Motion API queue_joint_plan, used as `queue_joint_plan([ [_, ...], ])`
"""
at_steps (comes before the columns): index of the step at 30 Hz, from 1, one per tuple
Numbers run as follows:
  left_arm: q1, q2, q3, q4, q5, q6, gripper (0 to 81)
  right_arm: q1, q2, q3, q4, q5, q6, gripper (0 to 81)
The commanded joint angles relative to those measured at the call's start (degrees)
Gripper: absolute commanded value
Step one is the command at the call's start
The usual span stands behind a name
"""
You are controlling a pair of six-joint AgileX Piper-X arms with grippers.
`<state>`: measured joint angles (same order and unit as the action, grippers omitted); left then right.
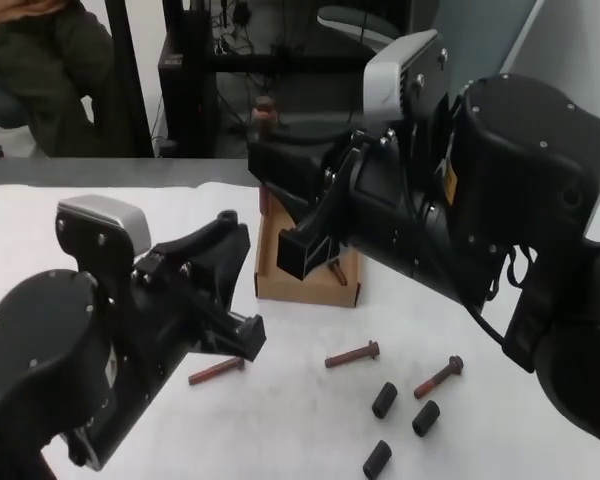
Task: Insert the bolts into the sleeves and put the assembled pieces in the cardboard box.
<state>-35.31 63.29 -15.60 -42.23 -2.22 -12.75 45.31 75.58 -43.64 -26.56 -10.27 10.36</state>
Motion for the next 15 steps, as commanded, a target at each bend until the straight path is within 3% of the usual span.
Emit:
queue_joint_plan([
  [1, -0.2, 0.0, 0.0, -3.0, 2.6, -2.5, 1.7, 0.1, 0.4, -0.2, -1.7, 0.6, -0.5, 0.0],
  [15, -0.9, 0.0, 0.0, -2.6, 10.2, -3.7, 1.7, 0.1, 1.9, -0.3, -3.0, 0.6, -0.5, 0.0],
])
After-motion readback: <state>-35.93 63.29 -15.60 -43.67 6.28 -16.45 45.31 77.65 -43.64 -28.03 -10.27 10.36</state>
